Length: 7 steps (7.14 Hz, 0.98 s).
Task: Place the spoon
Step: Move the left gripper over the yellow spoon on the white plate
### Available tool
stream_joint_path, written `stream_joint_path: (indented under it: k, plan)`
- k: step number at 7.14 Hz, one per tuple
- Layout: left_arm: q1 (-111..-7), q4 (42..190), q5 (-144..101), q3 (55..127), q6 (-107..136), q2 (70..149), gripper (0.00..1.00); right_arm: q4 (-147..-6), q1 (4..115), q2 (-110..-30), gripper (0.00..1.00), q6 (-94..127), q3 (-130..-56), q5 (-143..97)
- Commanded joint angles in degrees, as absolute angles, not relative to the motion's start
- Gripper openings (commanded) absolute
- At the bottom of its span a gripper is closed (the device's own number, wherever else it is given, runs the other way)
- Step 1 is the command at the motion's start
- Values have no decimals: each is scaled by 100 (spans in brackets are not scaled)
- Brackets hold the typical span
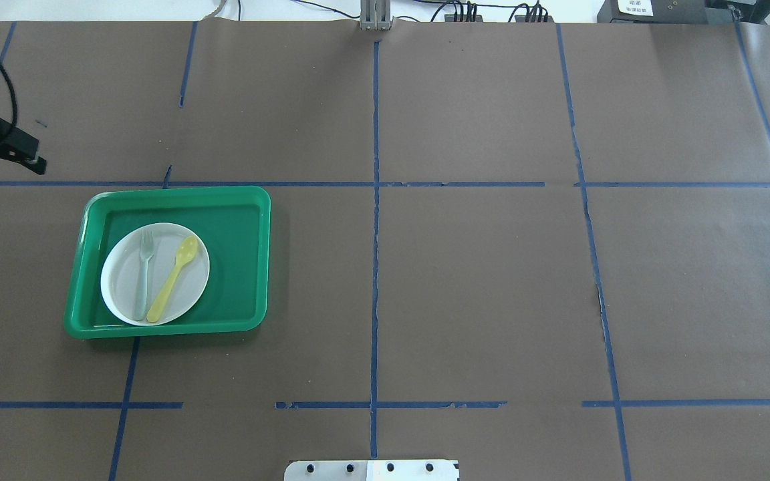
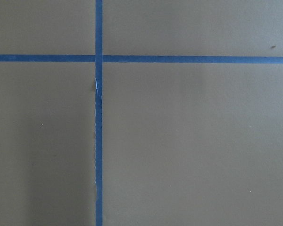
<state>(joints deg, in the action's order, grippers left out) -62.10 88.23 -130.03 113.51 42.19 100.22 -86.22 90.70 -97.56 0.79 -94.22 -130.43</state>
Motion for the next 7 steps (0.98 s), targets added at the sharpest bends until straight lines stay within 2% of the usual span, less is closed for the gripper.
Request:
stream_joint_path:
  k: [1,2,4,5,6,7]
  plan:
    - [-5216,8833,-12404,11260,5270,10457,100,-8622,9070,-9756,100,70,-9422,-13043]
    - [-4934,8903,-12271,11085,5343,10468,100,-8622,9070,-9756,100,79,-9422,-13043]
    - [-4554,10240,-12024,10279,5973,10450,99,-8622,9070,-9756,100,70,-9422,-13043]
    - [-4414,10570,-11971,10118,6229,10424,84,-8622,9070,-9756,100,79,-9422,-13043]
    - [-4247,10591,-11831,10099,6258,10424,75,-8622,9070,-9756,100,79,-9422,-13043]
    - [-4106,10600,-11787,10081,6258,10415,74,-8622,9070,-9756,100,79,-9422,-13043]
